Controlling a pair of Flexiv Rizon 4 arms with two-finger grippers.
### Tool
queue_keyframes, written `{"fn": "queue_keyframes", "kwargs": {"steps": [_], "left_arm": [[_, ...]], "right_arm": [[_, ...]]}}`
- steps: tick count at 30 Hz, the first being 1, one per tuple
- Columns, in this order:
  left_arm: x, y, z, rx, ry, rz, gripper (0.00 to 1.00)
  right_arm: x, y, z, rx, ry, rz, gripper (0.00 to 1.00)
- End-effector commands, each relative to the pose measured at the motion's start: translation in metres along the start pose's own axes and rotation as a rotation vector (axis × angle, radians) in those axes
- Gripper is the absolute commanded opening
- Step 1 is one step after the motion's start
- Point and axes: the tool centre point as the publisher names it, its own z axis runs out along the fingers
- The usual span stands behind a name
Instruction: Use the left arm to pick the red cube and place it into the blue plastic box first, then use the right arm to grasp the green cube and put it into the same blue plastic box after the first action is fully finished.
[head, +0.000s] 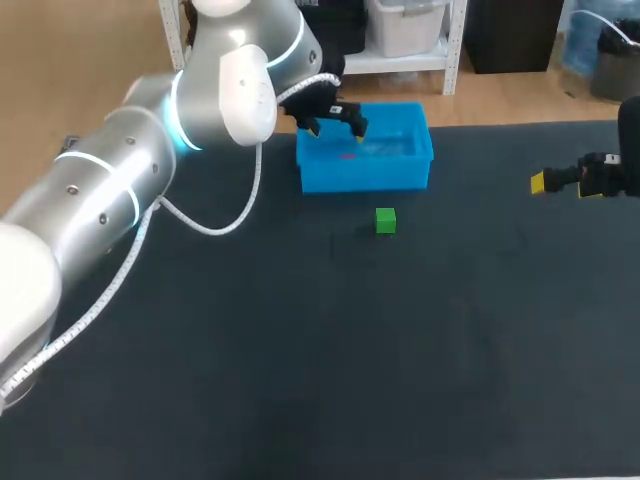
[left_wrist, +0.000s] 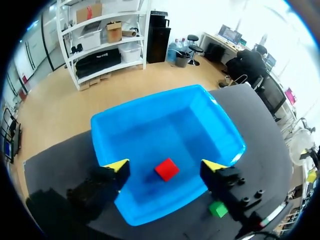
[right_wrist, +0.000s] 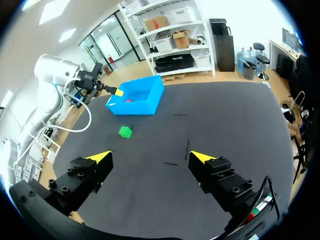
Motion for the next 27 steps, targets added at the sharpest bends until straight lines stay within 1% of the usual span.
{"fn": "queue_keyframes", "kwargs": {"steps": [1,6,8,10,13,16,22,27], "left_arm": [[-0.013,0.000,-0.004,-0.002,0.097,0.008,1.00],[-0.013,-0.006,-0.021,-0.006,0.083,0.031,1.00],[-0.012,-0.008,-0.032,-0.009,0.071,0.037,1.00],[-0.009,-0.010,-0.043,-0.011,0.061,0.038,1.00],[0.001,-0.011,-0.062,-0.022,0.045,0.037,1.00],[0.013,-0.010,-0.079,-0.034,0.032,0.025,1.00],[0.046,-0.005,-0.109,-0.062,0.008,0.003,1.00],[0.073,-0.004,-0.129,-0.054,-0.048,0.011,1.00]], "right_arm": [[0.000,0.000,0.000,0.001,0.001,-0.001,1.00],[0.000,0.000,0.000,0.001,0.001,-0.001,1.00],[0.000,0.000,0.000,0.001,0.001,-0.001,1.00],[0.000,0.000,0.000,0.001,0.001,-0.001,1.00],[0.000,0.000,0.000,0.001,0.001,-0.001,1.00],[0.000,0.000,0.000,0.001,0.001,-0.001,1.00],[0.000,0.000,0.000,0.001,0.001,-0.001,1.00],[0.000,0.000,0.000,0.001,0.001,-0.001,1.00]]}}
